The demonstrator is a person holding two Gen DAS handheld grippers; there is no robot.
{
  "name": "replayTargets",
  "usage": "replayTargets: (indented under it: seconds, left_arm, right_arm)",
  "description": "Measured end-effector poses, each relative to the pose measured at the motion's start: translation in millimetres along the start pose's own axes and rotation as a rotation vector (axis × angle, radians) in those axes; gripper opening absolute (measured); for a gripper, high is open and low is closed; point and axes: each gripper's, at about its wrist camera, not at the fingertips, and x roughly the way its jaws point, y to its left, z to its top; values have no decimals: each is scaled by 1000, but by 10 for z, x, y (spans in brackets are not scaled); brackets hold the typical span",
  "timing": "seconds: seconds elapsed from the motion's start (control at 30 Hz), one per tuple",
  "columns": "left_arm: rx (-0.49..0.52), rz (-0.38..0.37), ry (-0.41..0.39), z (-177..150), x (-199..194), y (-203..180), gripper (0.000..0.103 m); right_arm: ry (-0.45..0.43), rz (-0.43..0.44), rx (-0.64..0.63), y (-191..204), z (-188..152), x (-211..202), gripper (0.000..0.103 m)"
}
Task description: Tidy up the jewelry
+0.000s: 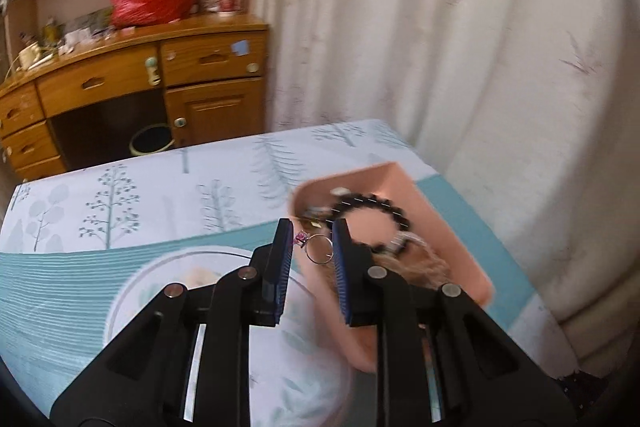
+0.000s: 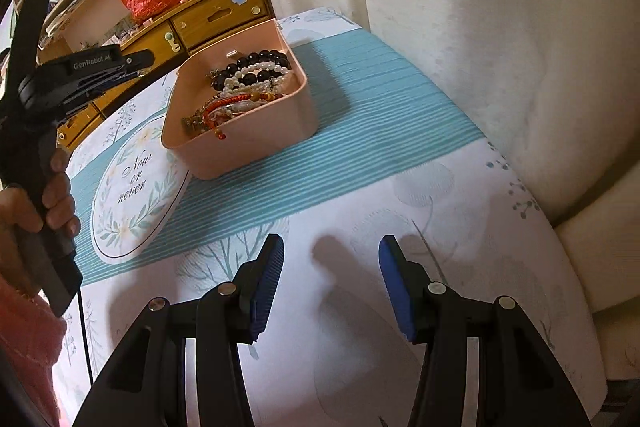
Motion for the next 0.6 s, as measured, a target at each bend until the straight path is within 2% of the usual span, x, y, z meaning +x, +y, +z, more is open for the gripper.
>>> replayTargets:
  seconds: [0.1,0.13,0.17,0.2,0.23,0.33,0.37,0.47,0.6]
  left_arm:
    - [15,-62,8,-80,-79,-215,18]
    - [15,-61,20,-131,-90,-276,23]
    - [2,-46,46,-166,-97,-323,30]
    - [-32,-25,83,-209,-96,-355,50]
    - [-72,-16,113,-259,-95,-364,62]
    - [-179,-46,208,-510,-202,-399,62]
    - [-193,-36,235,-618,-275,-426,62]
    - [-202,43,294,-979,-594,-497,63]
    - [-198,178,434,-1363,-1186,-547,63]
  right_arm:
    - [-13,-5,9,-61,-69,-77,51]
    - [-15,-7,11,-82,-90,-101,52]
    - [-17,-12,13,-104,-118,-128,57]
    - [-21,-21,18,-133,-148,-167,60]
    - [-27,-29,25,-164,-196,-223,61]
    - [-31,-40,57,-246,-307,-365,63]
    - [-34,-40,65,-268,-357,-417,67]
    - [-27,-68,64,-325,-543,-630,85]
    - [65,-71,60,-376,-696,-956,91]
